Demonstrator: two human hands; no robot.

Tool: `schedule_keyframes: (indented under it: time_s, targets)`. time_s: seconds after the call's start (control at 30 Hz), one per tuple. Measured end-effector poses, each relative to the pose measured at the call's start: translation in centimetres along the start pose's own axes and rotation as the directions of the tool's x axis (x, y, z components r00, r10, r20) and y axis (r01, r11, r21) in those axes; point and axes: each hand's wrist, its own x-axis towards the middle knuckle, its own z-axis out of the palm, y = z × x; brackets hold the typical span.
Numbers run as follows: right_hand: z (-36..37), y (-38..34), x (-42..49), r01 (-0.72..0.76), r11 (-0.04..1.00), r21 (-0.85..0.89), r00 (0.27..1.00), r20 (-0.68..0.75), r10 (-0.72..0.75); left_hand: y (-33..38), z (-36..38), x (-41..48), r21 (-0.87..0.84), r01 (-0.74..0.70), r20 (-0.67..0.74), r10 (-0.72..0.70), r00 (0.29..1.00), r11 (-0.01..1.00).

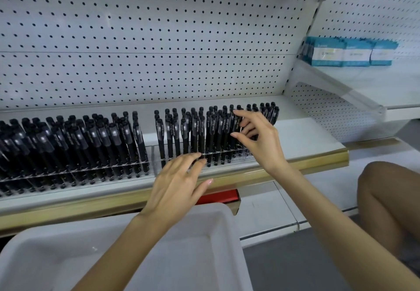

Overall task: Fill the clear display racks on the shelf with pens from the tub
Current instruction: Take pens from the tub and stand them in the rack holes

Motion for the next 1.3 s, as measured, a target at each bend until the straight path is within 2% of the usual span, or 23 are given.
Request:
schedule_keyframes:
  time_s: [0.43,0.63,0.8,0.9,1.0,1.1,1.2,1.3]
  targets:
    - [-0.5,-0.5,0.6,-0.013,0.999,-0.042,0.997,0.071,0.016,-0.2,-0.9,0.1,-0.056,-0.018,0.056,0.021,0.998,0.998]
    - [-1.7,-2.1,0.1,0.022,0.992,-0.122,0.998,0.064,-0.014,-0.5,-2.2,-0.7,-0.049,-0.044,0.064,0.047,0.997,0.998]
    - [-2.4,-4.4,-1.3,0.171,0.946,-0.277,0.98,0.149,-0.133,-0.5,-3.8,-2.8,-0.086,-0.048,0.086,0.055,0.995,0.995]
    - [-2.2,-5.9,-2.6,0.329,0.848,-0.415,0.939,0.239,-0.247,-0.9,-4.5,-5.1,-0.086,-0.037,0.1,0.045,0.994,0.996]
    - [-1.4,-7.0,-4.7,0.415,0.784,-0.463,0.906,0.292,-0.307,-2.1,-4.8,-8.5,-0.038,-0.021,0.156,0.026,0.987,0.999]
    - [0.0,-8.2,-7.8,0.442,0.769,-0.461,0.89,0.329,-0.314,-4.0,-4.4,-12.8,-0.037,0.021,0.178,-0.014,0.984,0.999]
    - [2.5,-9.5,-11.5,0.413,0.824,-0.388,0.887,0.378,-0.266,-5.7,-3.7,-17.4,-0.045,0.115,0.249,-0.101,0.963,0.992]
    - [5.1,-10.7,-15.0,0.422,0.854,-0.304,0.835,0.497,-0.236,-6.8,-2.9,-21.9,-0.064,0.217,0.319,-0.186,0.929,0.974]
